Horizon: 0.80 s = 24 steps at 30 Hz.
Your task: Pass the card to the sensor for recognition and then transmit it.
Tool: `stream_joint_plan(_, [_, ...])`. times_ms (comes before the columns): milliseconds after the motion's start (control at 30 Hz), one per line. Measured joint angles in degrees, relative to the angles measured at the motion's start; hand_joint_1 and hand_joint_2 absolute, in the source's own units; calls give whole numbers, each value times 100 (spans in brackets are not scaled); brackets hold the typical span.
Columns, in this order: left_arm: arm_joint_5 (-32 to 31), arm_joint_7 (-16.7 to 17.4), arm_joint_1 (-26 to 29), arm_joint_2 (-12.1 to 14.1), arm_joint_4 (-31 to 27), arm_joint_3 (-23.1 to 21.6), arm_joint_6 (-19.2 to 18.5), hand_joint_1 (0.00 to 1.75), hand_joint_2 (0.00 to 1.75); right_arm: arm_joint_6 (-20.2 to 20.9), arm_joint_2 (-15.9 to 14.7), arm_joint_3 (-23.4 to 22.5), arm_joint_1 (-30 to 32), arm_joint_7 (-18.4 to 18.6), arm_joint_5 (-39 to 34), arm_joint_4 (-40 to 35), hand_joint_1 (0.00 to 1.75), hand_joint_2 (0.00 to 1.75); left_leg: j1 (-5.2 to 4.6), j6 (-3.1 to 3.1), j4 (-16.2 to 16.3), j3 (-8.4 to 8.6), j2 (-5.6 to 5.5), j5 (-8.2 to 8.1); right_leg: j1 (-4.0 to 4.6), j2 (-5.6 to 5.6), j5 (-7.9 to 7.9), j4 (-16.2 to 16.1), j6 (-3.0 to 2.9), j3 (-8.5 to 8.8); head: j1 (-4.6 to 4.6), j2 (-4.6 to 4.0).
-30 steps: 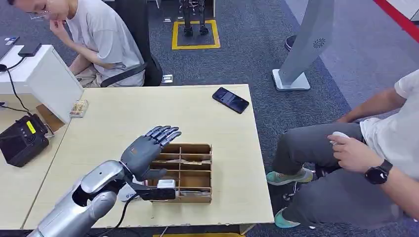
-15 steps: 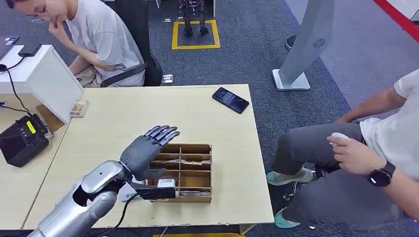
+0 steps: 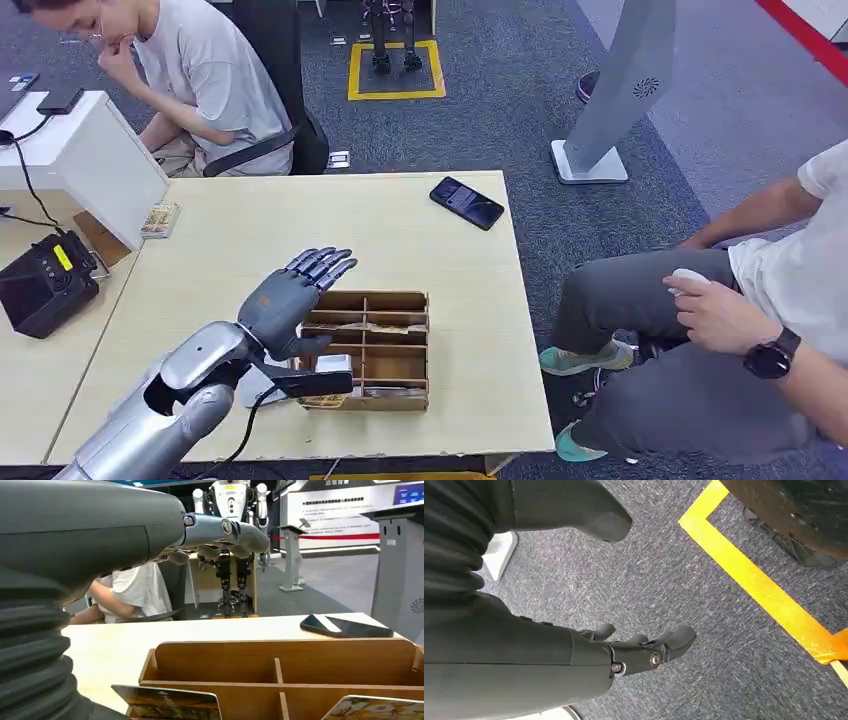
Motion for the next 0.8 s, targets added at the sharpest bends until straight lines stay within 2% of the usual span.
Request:
stream_joint_plan(533, [-33,15,-1,-2,2,28,15,0,175,-9,0,0,0,-42,33,2,0,175,0,0,0,0,0,0,0,0,0,0,0,0,0,0])
stream_joint_plan(800, [153,-170,-2,50,39,28,-206,0,175,-9,0,0,-2,-37,85,0,0,175,0,0,0,0,0,0,0,0,0,0,0,0,0,0])
